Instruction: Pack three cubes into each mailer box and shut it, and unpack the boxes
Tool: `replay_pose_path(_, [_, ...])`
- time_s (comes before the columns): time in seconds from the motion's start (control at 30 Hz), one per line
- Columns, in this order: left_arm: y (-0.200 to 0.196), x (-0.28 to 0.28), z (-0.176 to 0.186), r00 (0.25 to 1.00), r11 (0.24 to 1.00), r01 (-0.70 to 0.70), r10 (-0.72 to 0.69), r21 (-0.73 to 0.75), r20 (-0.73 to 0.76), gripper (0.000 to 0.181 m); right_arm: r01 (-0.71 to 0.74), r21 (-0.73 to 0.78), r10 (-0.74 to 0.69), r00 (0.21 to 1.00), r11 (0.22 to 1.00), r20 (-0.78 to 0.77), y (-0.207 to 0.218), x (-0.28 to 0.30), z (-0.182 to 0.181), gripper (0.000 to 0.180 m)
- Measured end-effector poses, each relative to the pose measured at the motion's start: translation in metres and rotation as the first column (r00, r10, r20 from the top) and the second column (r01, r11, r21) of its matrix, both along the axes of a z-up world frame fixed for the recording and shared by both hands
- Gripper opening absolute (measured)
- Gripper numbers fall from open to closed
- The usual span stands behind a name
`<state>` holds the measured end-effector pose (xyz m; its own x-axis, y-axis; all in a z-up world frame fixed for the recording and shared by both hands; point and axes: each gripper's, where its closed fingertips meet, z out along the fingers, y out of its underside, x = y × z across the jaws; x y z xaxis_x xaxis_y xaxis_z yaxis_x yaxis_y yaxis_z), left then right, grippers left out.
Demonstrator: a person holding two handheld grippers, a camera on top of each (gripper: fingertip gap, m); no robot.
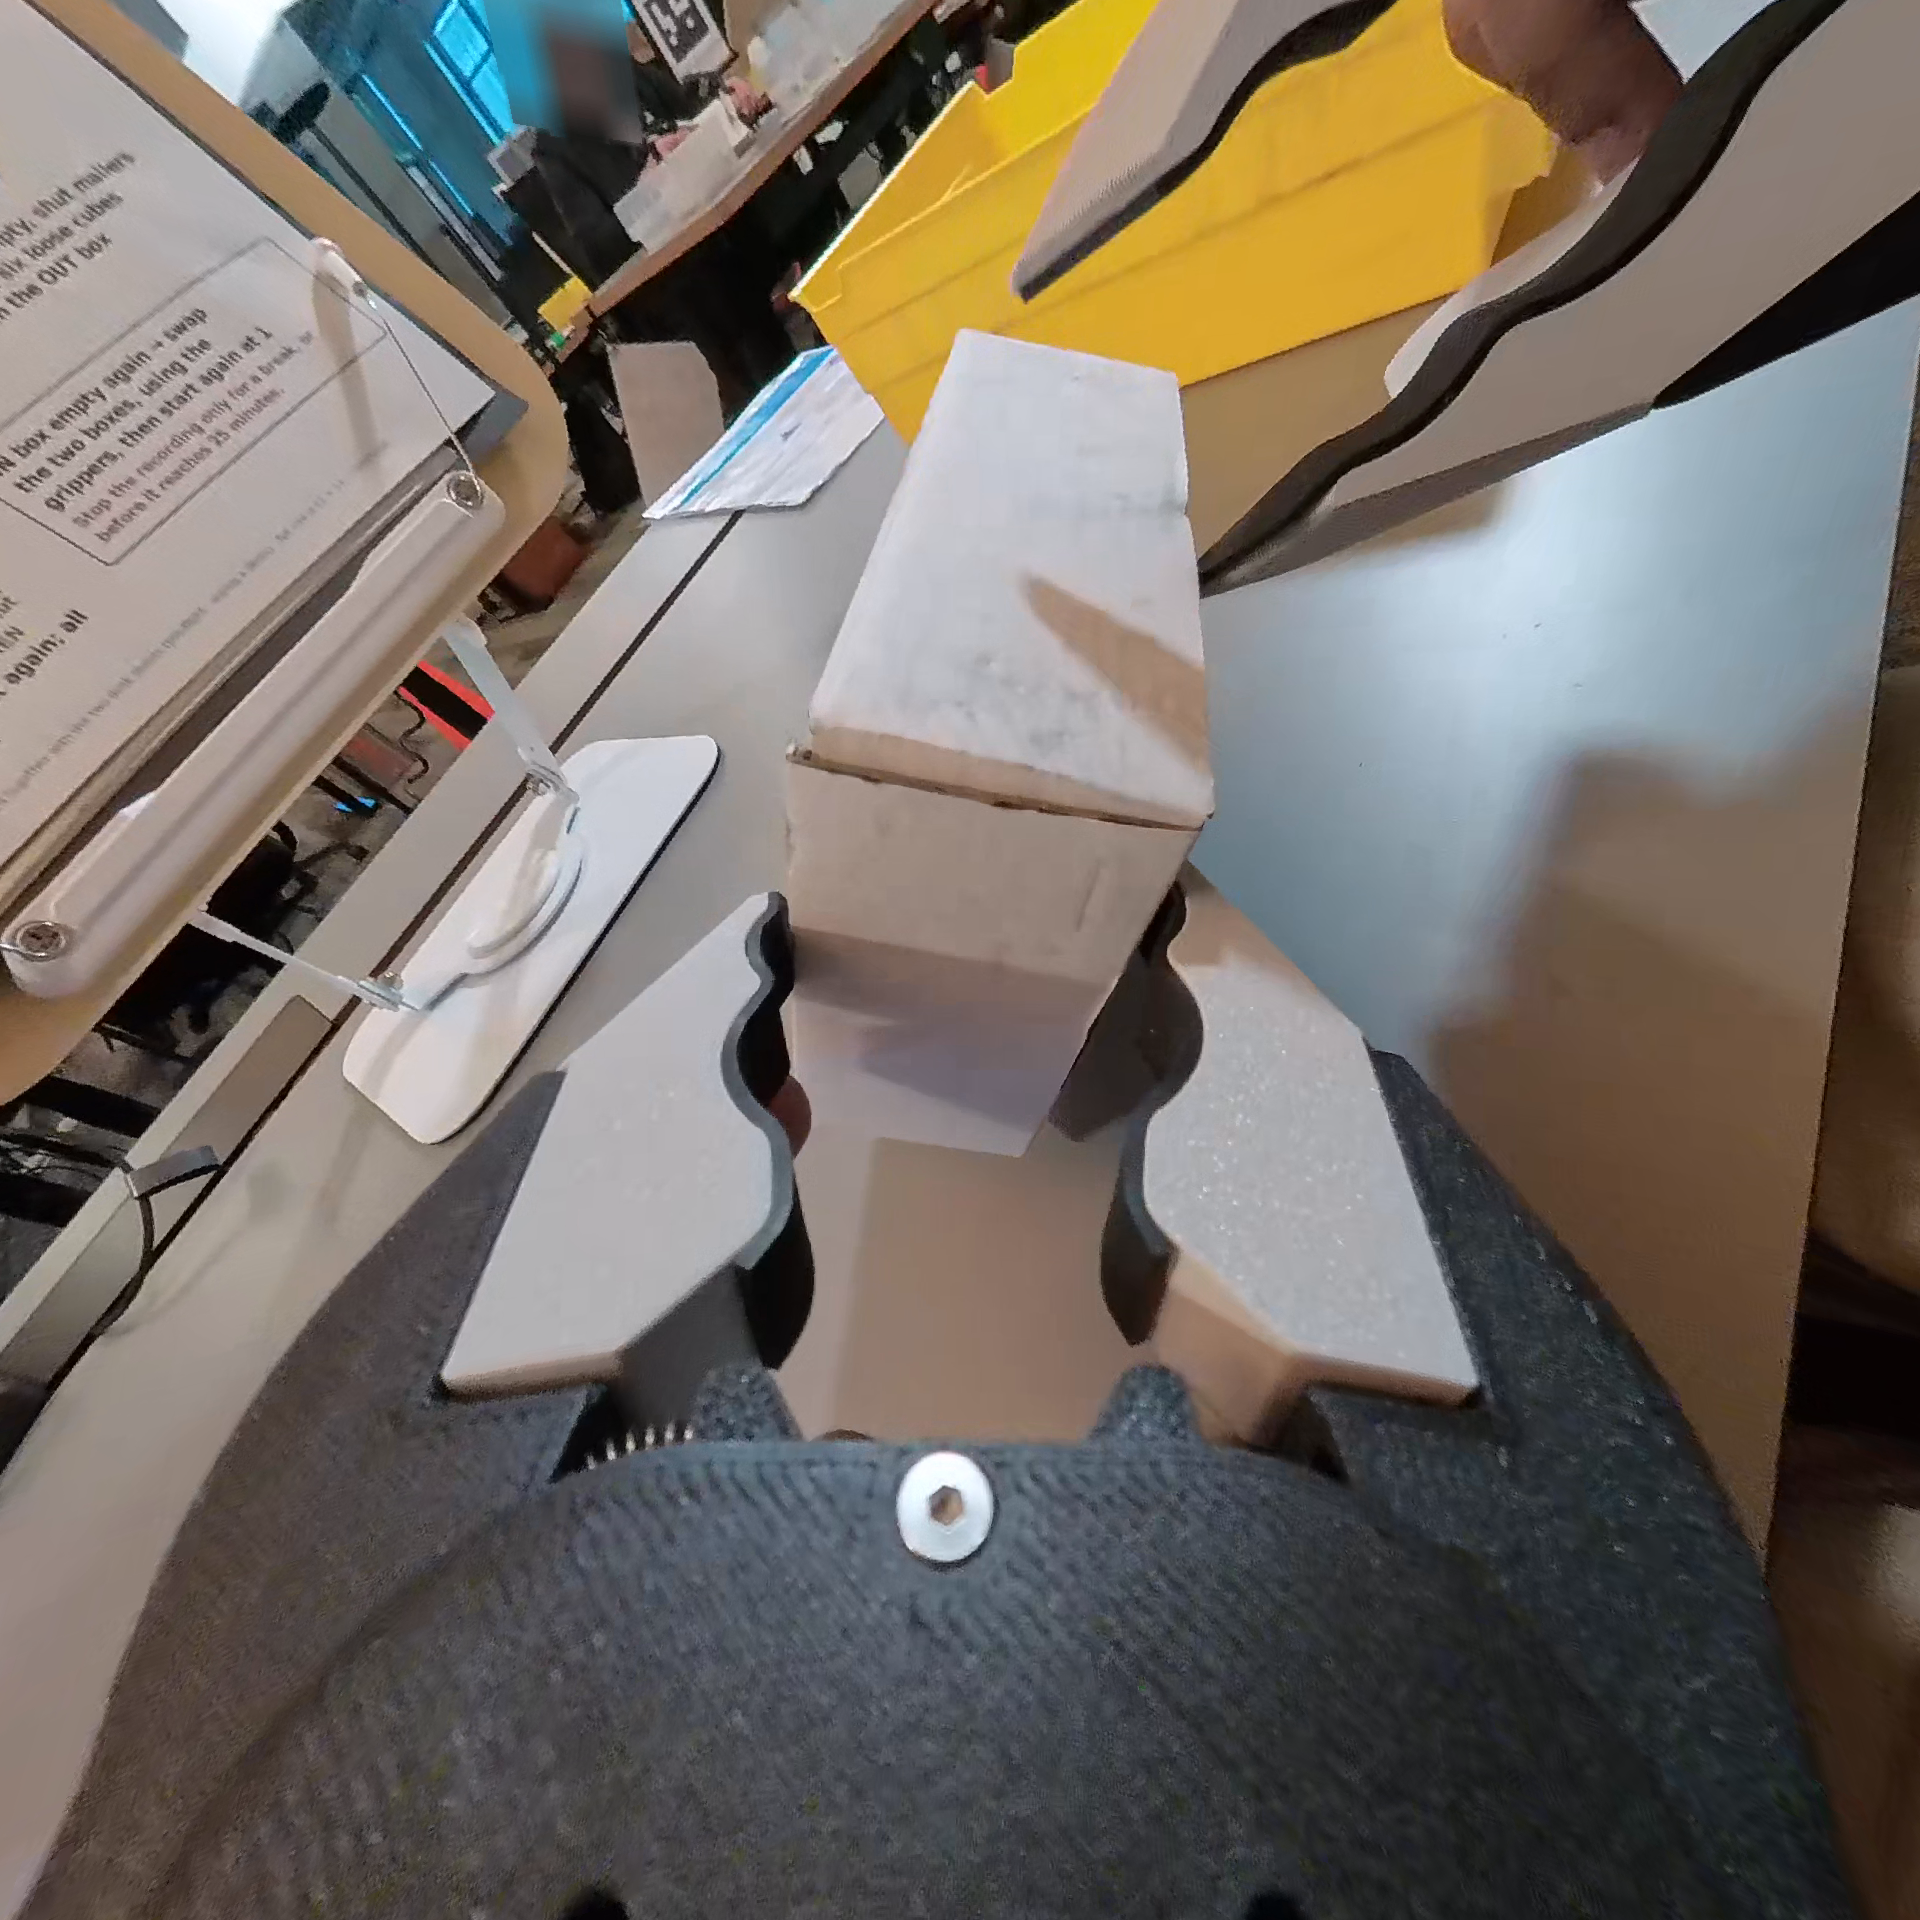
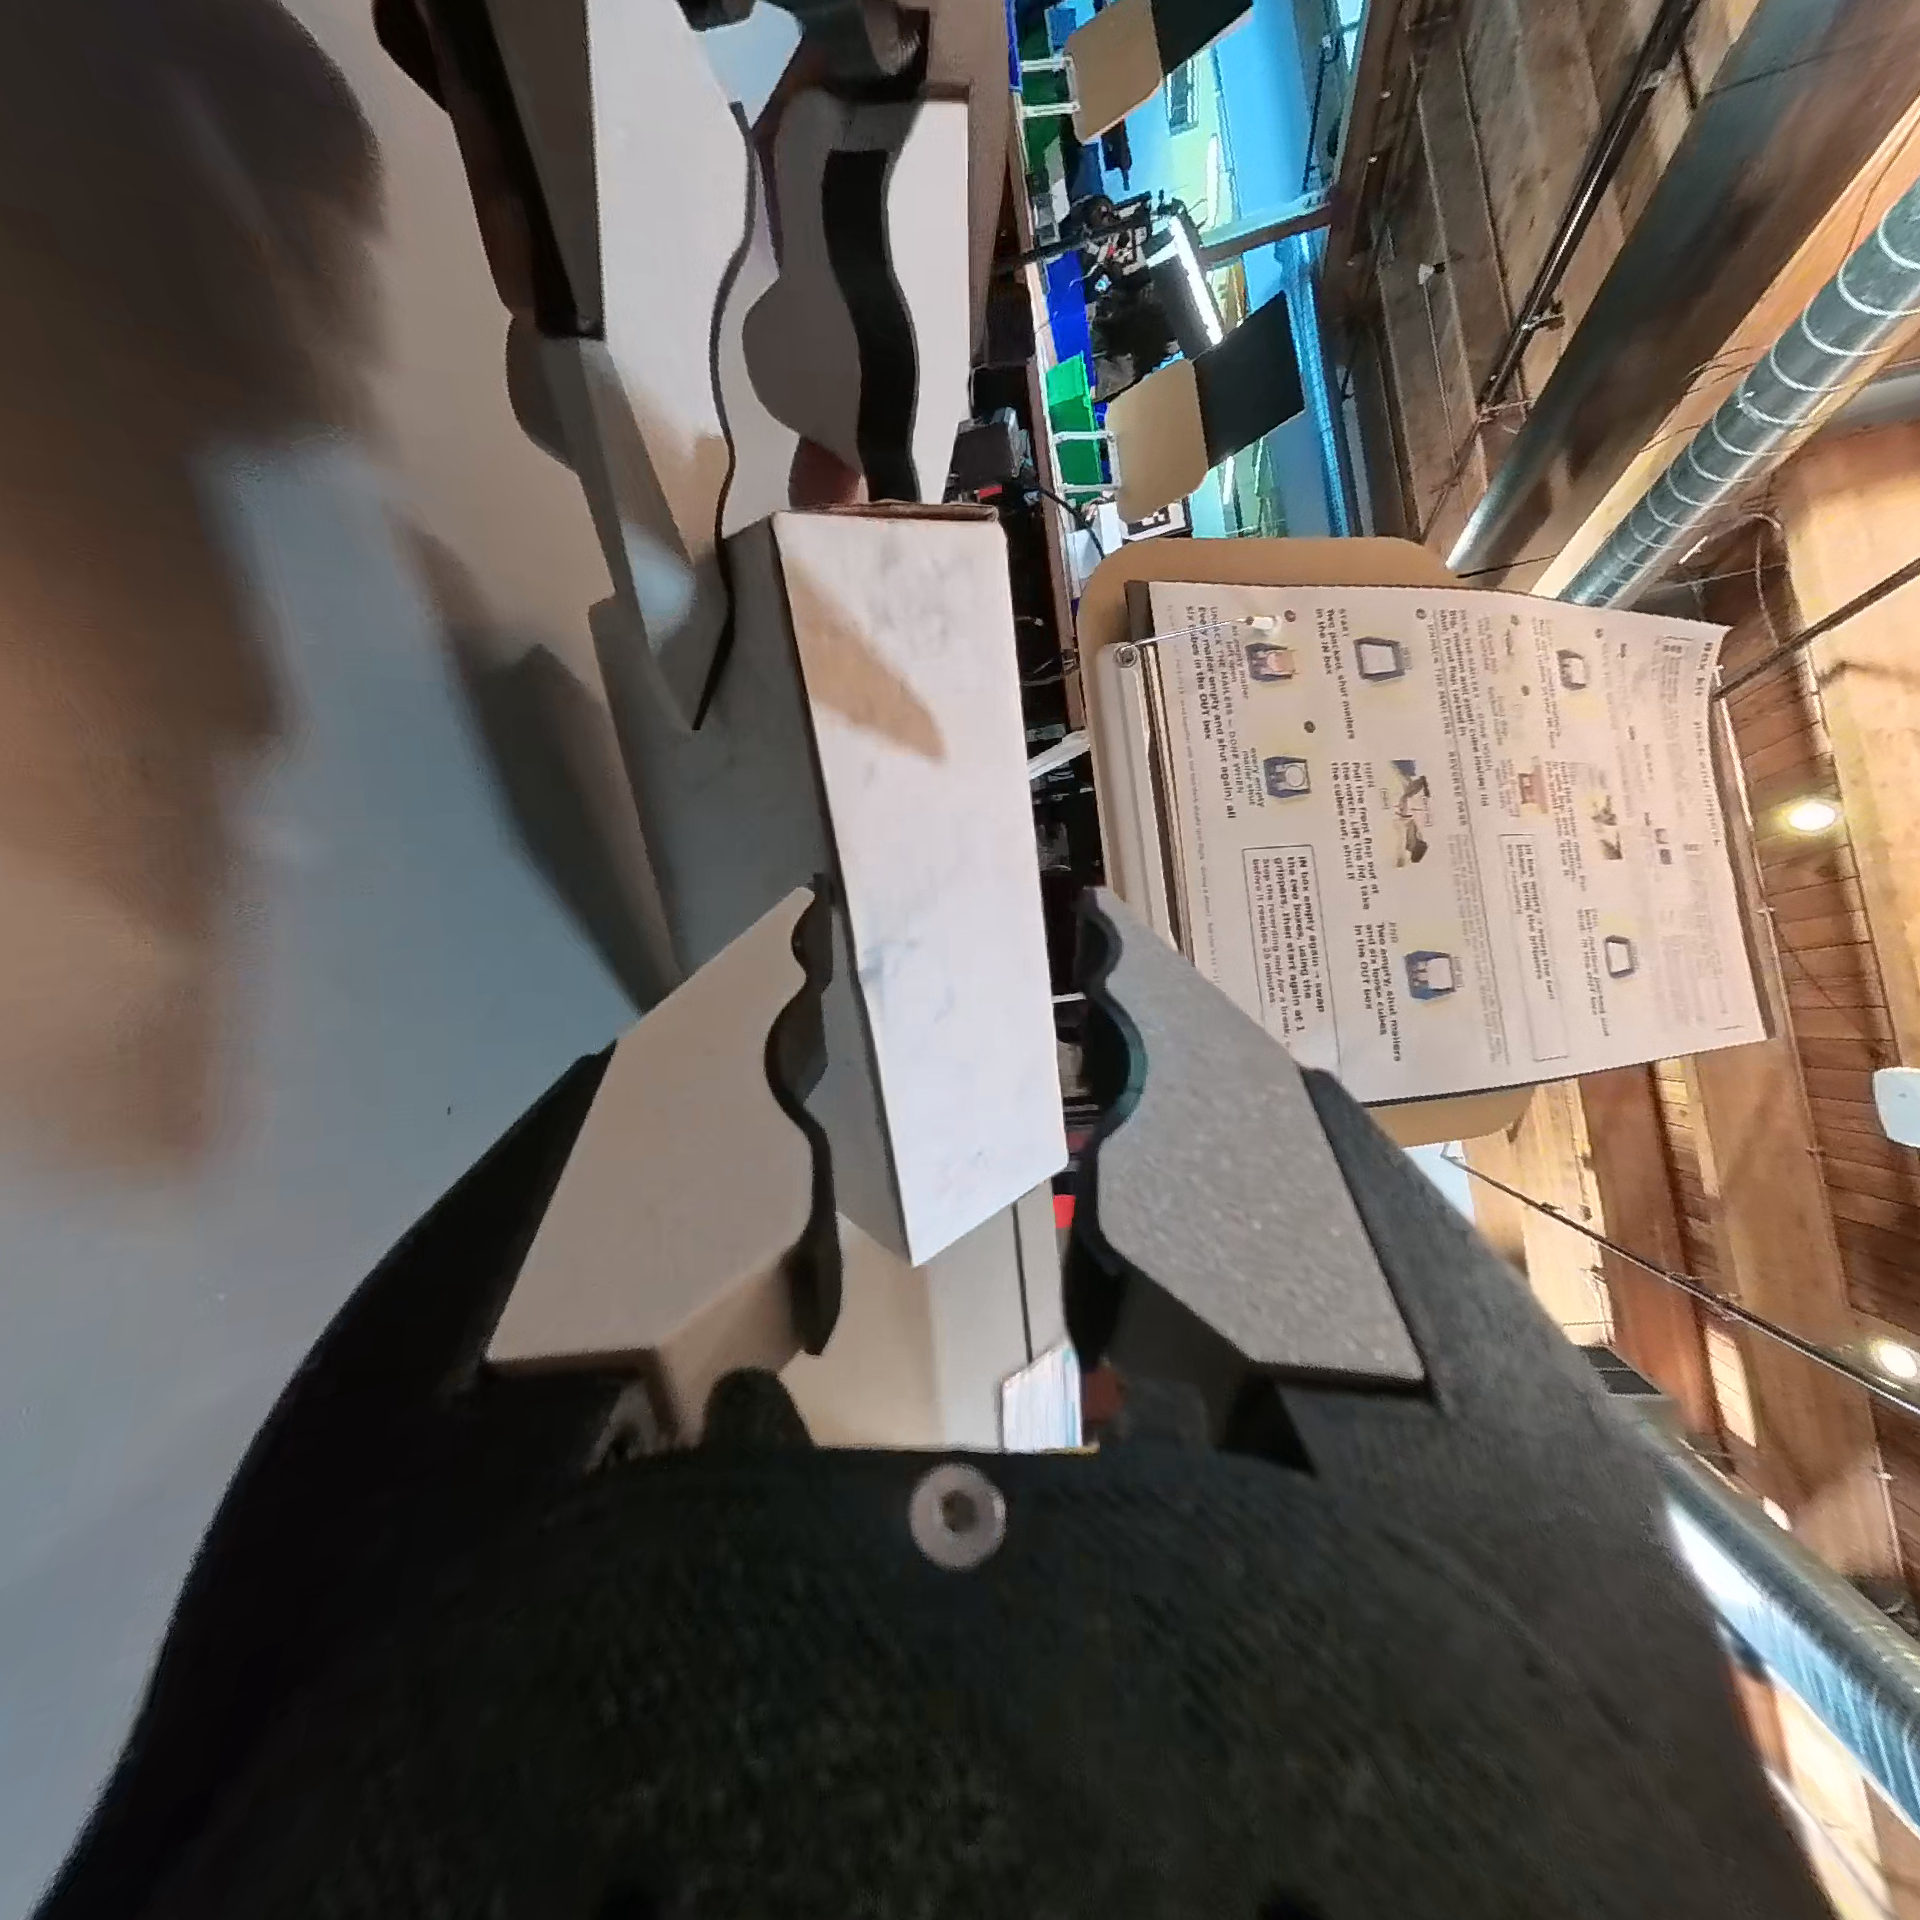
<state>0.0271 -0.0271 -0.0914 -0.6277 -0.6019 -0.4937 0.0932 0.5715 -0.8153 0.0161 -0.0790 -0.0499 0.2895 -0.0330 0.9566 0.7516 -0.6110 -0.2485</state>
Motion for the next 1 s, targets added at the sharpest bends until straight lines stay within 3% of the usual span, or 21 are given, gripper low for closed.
replay_pose_path(0.2, [0.0,0.0,-0.004,0.999,1.0,-0.002,0.001,-0.018,-0.05,0.065,-0.009,0.022,0.007,0.997,1.0,0.08,0.0,-0.003,0.008,0.045])
replay_pose_path(0.53, [0.0,0.001,-0.013,0.996,1.0,-0.015,0.016,0.013,-0.083,0.064,-0.019,0.052,0.015,0.997,0.998,0.074,0.001,-0.005,0.011,0.039])
replay_pose_path(0.6, [-0.001,0.0,-0.007,0.997,1.0,-0.013,0.012,-0.011,-0.074,0.064,-0.02,0.035,0.017,0.997,0.999,0.079,0.001,-0.005,0.008,0.029])
replay_pose_path(0.67, [-0.002,-0.002,0.005,0.999,0.997,0.001,-0.005,-0.073,-0.054,0.064,-0.024,0.0,0.024,0.996,1.0,0.088,0.001,-0.007,0.002,0.004])
replay_pose_path(0.77, [-0.005,-0.007,0.018,0.999,0.992,0.037,-0.037,-0.121,0.003,0.063,-0.023,-0.008,0.024,0.996,1.0,0.087,0.001,-0.007,0.0,0.0])
replay_pose_path(0.9, [-0.019,-0.008,0.008,0.998,0.995,0.055,-0.054,-0.077,0.011,0.064,-0.066,0.013,0.066,0.997,0.998,-0.034,0.007,-0.016,-0.008,0.0])
replay_pose_path(1.0, [-0.021,-0.003,0.007,1.0,0.997,0.023,-0.024,-0.08,-0.007,0.062,-0.047,-0.002,0.047,0.999,0.999,-0.01,0.003,-0.011,-0.01,0.0])
